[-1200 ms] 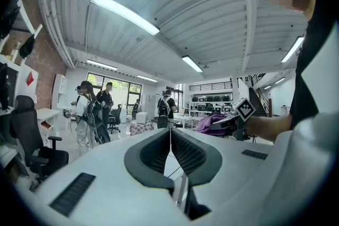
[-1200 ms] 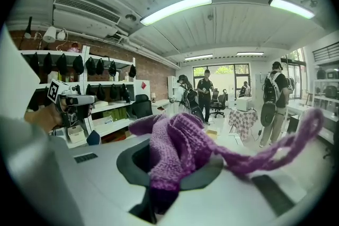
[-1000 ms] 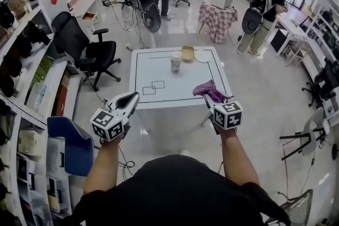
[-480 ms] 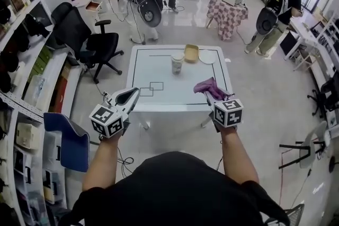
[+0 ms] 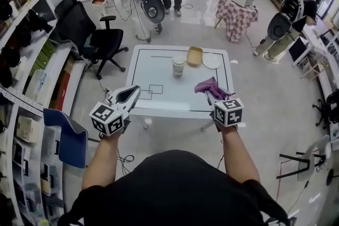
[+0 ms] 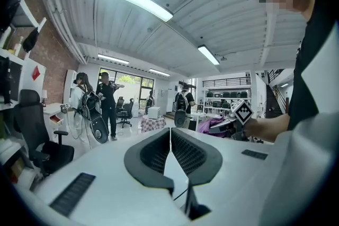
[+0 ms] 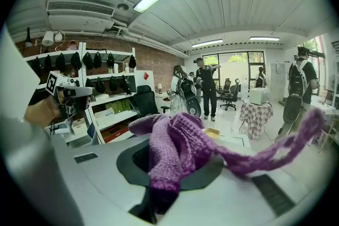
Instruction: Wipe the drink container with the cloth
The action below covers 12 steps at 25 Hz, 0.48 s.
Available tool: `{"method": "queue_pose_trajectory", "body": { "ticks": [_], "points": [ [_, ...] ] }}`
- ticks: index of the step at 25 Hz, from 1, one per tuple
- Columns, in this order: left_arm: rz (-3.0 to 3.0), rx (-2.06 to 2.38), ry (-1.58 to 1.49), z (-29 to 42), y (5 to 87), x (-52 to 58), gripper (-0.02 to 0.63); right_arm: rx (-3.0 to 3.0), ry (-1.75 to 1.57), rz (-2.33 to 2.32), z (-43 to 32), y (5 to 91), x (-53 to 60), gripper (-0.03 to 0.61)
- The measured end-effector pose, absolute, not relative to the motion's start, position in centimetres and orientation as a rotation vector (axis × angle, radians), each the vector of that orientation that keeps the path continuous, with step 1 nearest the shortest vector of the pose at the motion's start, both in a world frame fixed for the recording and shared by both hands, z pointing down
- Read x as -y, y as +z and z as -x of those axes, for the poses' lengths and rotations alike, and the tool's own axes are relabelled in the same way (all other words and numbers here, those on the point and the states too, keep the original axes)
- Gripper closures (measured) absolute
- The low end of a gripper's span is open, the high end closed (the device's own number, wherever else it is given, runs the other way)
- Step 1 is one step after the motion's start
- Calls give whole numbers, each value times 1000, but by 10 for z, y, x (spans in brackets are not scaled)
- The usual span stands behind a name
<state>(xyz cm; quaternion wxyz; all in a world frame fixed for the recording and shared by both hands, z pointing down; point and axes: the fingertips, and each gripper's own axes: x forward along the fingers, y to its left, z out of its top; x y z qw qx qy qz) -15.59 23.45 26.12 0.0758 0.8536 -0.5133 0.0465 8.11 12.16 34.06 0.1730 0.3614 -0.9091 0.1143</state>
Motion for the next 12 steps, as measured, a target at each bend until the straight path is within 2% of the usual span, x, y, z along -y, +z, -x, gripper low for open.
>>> {"method": "queue_pose_trajectory", "body": {
  "ticks": [12],
  "points": [
    [-2509,1589,142,129,260,-196,588,2576,327,-920,-98,353,-75,502]
  ]
}}
